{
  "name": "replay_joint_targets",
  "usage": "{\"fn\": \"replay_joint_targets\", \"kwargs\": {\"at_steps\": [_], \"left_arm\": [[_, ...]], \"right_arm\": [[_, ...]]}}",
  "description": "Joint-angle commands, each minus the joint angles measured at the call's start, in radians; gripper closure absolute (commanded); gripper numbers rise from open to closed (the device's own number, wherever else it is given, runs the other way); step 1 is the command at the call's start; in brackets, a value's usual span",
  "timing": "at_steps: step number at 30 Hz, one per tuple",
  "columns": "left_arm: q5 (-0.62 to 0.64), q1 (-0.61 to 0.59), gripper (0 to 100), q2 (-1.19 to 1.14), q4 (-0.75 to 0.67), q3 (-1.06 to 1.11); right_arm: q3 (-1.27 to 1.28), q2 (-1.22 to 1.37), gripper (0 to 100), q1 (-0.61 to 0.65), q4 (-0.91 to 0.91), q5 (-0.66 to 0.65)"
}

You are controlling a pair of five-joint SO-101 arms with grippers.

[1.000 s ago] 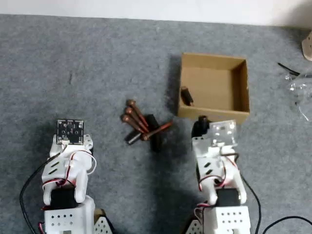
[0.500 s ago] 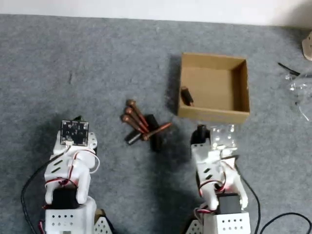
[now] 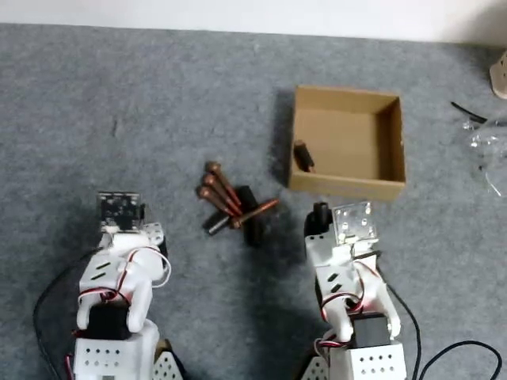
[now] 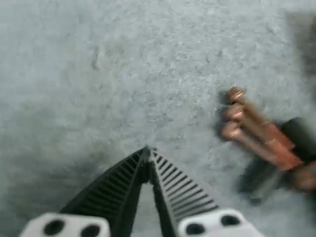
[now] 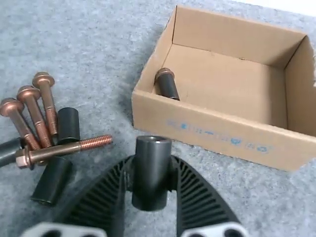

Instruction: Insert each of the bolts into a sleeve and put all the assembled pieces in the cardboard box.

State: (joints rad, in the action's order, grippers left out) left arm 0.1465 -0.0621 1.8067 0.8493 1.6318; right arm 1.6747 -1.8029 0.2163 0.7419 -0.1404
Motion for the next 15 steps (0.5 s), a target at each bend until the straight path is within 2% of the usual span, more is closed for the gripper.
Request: {"fn": "replay_joint_targets", "kwargs": {"at_steps": [1,3,5,10,13,15], "left_arm": [[0.127,0.096,99,0.002,0.003,-0.133],[0.137,0.166,99,-0.044,-0.015,-0.154],[0.160,0.205,99,-0.128,-0.095,-0.156],[0.216,0.217,99,-0.473,-0.304,-0.226],[0.221,0.217,99,-0.722,-0.318,-0.372],[0.276,0.217,99,-0.886,-0.316,-0.483]], "right_arm": [[0.104,-0.002,99.5,0.010,-0.048,-0.012],[0.104,-0.002,99.5,0.010,-0.048,-0.012],[0.104,-0.002,99.5,0.010,-0.048,-0.014],[0.104,-0.001,99.5,0.010,-0.048,-0.014],[0.104,-0.001,99.5,0.010,-0.050,-0.014],[0.104,-0.001,99.5,0.010,-0.050,-0.015]]}}
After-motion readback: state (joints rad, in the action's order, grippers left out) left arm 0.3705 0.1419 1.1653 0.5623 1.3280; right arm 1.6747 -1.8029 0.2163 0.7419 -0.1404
